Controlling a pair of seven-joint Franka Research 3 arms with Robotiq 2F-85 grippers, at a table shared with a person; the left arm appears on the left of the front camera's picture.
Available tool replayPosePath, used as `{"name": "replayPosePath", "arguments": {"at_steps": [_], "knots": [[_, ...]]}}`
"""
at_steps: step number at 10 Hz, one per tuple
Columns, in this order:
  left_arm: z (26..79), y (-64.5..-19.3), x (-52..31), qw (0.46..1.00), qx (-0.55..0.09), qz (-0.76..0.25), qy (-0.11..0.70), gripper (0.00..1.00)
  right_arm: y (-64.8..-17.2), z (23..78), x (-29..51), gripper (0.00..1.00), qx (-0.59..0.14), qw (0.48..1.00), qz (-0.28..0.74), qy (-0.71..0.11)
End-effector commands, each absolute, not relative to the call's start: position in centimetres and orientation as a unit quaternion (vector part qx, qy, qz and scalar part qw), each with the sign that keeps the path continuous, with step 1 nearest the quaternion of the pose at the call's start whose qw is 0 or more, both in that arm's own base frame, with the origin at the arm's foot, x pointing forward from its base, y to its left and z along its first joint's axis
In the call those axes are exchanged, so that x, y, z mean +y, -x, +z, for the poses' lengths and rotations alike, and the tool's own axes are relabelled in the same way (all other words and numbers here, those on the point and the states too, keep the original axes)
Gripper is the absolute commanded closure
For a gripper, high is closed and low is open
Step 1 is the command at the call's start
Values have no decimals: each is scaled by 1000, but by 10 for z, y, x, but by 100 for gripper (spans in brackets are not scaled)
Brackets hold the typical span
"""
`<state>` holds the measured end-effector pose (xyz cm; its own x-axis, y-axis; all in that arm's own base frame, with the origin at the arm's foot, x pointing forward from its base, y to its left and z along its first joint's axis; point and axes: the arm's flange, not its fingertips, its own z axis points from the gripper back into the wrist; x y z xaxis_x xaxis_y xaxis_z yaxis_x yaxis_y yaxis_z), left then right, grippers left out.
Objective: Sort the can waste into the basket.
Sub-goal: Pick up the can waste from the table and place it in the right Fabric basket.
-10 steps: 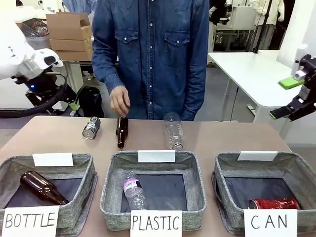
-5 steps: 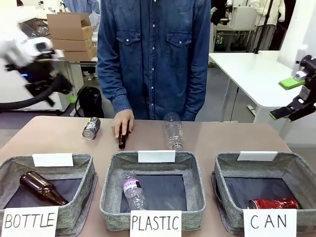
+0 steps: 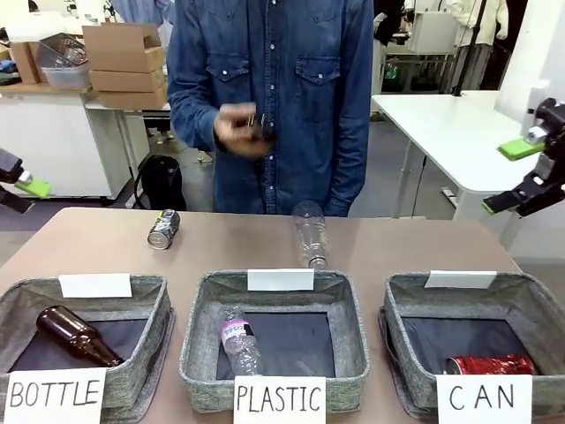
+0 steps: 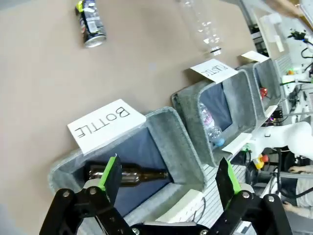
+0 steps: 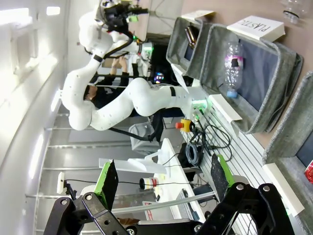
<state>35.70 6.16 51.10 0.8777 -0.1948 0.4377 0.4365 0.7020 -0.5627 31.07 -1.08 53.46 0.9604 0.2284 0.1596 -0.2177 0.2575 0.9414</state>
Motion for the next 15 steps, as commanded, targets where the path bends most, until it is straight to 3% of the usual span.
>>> {"name": "replayPosePath", "arguments": {"at_steps": [1,3,5,8,11,13,15], "knots": [[507,-398,32,890,-167,-185,383,0,-311,536,-13,0,3,792,150,-591],[510,-429,10,895,-153,-160,388,0,-311,536,-13,0,3,792,150,-591],[516,-426,30,902,-165,-112,384,0,-311,536,-13,0,3,792,150,-591],[517,-376,83,892,-228,-23,390,0,-311,536,-13,0,3,792,150,-591],[511,-340,93,877,-274,-18,394,0,-311,536,-13,0,3,792,150,-591],[513,-340,99,885,-269,1,381,0,-311,536,-13,0,3,792,150,-591],[538,-304,156,903,-236,32,359,0,-311,536,-13,0,3,792,150,-591]]}}
